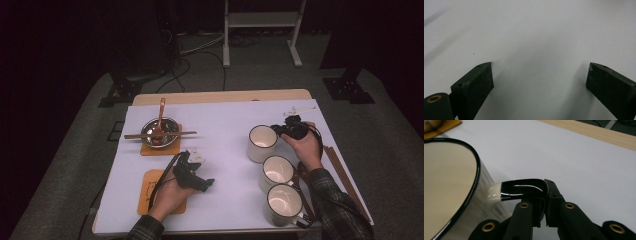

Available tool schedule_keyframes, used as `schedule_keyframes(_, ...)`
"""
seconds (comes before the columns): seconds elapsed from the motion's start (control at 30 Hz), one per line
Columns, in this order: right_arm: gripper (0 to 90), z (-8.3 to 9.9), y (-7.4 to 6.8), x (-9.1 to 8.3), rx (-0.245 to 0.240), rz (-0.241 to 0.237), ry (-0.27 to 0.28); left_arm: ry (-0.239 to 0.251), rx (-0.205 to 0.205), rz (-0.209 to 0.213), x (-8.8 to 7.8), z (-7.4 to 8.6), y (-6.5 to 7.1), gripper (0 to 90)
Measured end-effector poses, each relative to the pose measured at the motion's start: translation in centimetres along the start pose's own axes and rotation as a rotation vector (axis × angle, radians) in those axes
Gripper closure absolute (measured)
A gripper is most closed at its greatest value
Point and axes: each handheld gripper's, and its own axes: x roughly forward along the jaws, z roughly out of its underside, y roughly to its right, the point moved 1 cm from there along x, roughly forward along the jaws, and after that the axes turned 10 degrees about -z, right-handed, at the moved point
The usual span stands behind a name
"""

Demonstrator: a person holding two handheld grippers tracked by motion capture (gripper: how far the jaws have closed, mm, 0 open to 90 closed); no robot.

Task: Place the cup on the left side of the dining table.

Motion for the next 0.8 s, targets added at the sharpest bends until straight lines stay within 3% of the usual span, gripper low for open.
schedule_keyframes(0.3, 84.0, -2.2, 0.3, 1.0, 0.004, -0.009, 0.020, 0.001, 0.000, 0.000, 0.0, 0.0, 0.0, 6.0)
schedule_keyframes(0.8, 83.7, -4.5, 1.2, 5.3, 0.004, -0.026, -0.014, 0.004, 0.000, -0.001, 0.0, 0.0, 0.0, 6.0)
